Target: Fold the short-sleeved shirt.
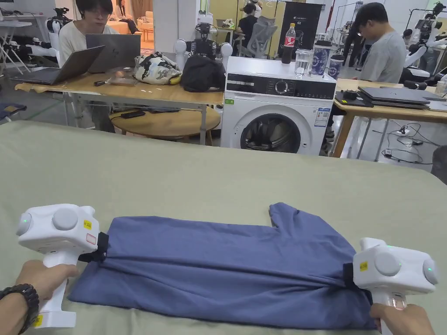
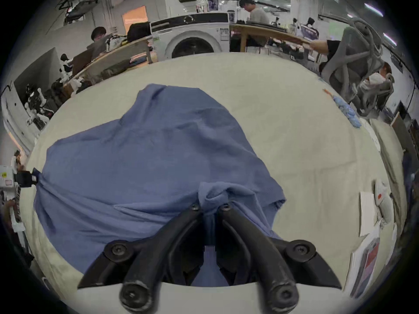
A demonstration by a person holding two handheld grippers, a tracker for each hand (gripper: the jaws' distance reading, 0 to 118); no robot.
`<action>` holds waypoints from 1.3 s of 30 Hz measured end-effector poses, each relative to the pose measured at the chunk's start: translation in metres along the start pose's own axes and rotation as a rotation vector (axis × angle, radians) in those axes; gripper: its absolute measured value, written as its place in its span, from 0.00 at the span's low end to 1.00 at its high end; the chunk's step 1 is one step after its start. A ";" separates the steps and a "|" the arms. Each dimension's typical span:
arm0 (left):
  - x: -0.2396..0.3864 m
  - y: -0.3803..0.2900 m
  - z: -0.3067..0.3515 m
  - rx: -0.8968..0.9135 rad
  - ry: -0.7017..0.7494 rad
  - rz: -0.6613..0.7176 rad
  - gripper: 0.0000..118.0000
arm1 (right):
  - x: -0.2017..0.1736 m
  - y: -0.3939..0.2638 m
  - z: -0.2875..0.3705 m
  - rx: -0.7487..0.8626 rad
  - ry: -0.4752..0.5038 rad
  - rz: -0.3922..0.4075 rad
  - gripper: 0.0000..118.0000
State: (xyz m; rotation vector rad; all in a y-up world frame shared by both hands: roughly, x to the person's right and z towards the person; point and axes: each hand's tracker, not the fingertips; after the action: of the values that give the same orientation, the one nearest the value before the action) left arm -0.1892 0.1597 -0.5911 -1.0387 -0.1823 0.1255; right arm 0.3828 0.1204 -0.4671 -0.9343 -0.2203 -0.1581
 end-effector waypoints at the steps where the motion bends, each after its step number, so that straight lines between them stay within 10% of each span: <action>1: 0.002 -0.001 -0.001 0.001 0.006 -0.007 0.01 | -0.002 0.000 -0.001 0.000 -0.007 0.016 0.07; 5: 0.015 -0.008 0.013 0.068 0.055 -0.064 0.39 | -0.012 -0.006 0.019 0.135 -0.053 0.023 0.44; 10: 0.030 -0.045 0.066 0.302 0.000 -0.145 0.39 | -0.035 -0.027 0.076 0.394 -0.074 0.055 0.46; 14: 0.042 -0.093 0.105 0.475 -0.024 -0.186 0.39 | -0.056 -0.056 0.110 0.531 -0.067 0.075 0.41; 16: 0.048 -0.113 0.116 0.544 0.011 -0.193 0.34 | -0.073 -0.070 0.124 0.543 -0.052 0.093 0.02; 18: 0.052 -0.129 0.124 0.539 -0.012 -0.201 0.00 | -0.084 -0.081 0.132 0.550 -0.058 0.097 0.00; 32: 0.005 -0.069 0.087 0.087 -0.015 -0.086 0.00 | -0.090 -0.126 0.146 0.486 -0.004 0.050 0.00; 36: -0.005 -0.046 0.045 -0.095 0.015 -0.069 0.53 | -0.080 -0.132 0.140 0.452 -0.025 0.056 0.00; 39: -0.003 -0.050 0.020 -0.178 0.106 -0.048 0.53 | -0.071 -0.135 0.136 0.432 -0.039 0.058 0.00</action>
State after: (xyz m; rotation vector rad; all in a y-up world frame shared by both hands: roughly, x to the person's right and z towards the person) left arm -0.1955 0.1508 -0.5387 -1.2146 -0.1233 0.0102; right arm 0.2666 0.1540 -0.3021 -0.5137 -0.2514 -0.0352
